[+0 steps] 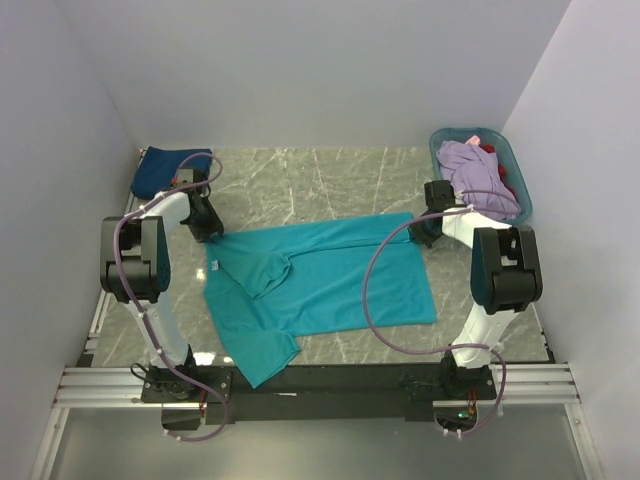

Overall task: Fold and stack the t-shirts
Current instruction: Fold the tshirt

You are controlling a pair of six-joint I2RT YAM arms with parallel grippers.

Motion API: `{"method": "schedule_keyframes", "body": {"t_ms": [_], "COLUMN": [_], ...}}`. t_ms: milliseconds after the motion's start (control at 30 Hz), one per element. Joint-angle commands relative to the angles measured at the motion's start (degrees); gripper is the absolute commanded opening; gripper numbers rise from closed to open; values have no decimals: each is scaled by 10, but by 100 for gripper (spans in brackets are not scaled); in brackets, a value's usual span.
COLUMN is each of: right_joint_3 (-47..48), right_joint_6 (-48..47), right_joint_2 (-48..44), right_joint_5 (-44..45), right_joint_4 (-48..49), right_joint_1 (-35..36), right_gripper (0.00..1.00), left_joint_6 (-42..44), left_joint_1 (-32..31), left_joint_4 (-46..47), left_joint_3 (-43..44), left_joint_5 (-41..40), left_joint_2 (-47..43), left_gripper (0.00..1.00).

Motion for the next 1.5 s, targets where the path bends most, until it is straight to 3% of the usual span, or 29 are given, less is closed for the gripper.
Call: {"method": "schedule_keyframes", "body": {"t_ms": [0,200,433,733,967,1100,1333,1467], "right_joint_3": [-4,-3,-9,31,70,97,132,147], "right_joint_6": [-14,-27,-41,-103,-150,-154,-158,-146], "right_joint_2": [-17,-15,-17,-73,-48,-12,53,91], "right_joint_5": [21,18,3,10,-108,-134,-162,-173], "right_joint_4": [-11,-18,-22,-14,46,55,64,59], "right_joint_1": [-14,-19,-18,8,29,34,32,32], "right_gripper": [4,7,22,42,41,37,31,31], "left_joint_6": [18,20,18,3,-25,-40,-57,-58], "left_joint_1": [9,13,12,11,9,3,-6,-6], "left_joint_4": [-21,-25,-24,-15,-42,-46,6,11], "left_joint_3": [7,8,6,15,47,29,-53,-47], "left_joint_5": [-31,-36,-30,37,8,-27,-12,-7], "left_joint_2": [20,23,24,-19,-77,-118,-116,-72], "left_gripper": [41,41,46,66,77,75,51,45]}}
